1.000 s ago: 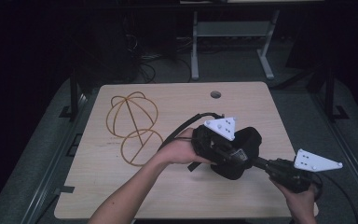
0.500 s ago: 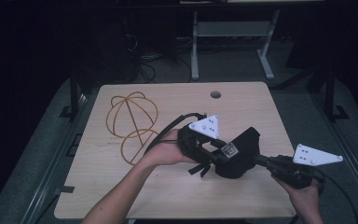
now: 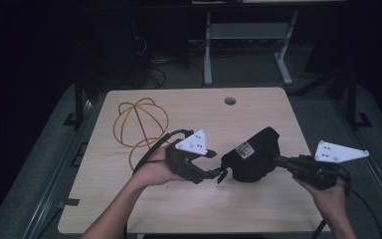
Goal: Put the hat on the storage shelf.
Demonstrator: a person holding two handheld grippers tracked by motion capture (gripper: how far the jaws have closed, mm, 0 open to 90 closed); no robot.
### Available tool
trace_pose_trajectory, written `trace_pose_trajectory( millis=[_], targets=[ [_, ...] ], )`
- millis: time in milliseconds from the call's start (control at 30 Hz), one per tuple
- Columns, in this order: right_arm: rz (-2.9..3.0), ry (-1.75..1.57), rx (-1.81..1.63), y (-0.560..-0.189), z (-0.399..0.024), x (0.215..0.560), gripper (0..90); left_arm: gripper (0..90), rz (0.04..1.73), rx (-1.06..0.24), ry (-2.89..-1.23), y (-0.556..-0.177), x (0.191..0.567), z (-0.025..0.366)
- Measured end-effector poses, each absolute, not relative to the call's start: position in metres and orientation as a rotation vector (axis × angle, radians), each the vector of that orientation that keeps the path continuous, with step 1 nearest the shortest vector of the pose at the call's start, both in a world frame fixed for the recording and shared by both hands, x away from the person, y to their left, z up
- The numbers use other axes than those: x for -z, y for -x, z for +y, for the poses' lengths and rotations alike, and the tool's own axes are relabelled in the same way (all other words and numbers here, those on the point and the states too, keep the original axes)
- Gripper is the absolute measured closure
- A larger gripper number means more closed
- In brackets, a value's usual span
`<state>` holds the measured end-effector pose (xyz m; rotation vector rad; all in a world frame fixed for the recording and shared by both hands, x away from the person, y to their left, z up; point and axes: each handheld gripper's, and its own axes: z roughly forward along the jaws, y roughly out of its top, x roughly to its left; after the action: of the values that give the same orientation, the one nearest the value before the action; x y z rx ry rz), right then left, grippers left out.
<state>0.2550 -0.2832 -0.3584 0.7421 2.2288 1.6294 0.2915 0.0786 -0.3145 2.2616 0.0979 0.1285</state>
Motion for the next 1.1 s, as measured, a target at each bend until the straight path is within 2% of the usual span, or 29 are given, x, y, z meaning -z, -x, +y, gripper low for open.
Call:
trace_pose_trajectory(
  millis=[633,1100],
  targets=[
    [2.230,-0.670,-1.642,-0.284,-0.261,0.315,89.6,40.7,0.201,-0.187,-2.279,-0.276,0.358,0.126],
    [2.267,-0.578,-1.633,-0.310,-0.226,0.275,89.5,39.3,0.242,-0.203,-2.248,-0.265,0.385,0.136]
  ],
)
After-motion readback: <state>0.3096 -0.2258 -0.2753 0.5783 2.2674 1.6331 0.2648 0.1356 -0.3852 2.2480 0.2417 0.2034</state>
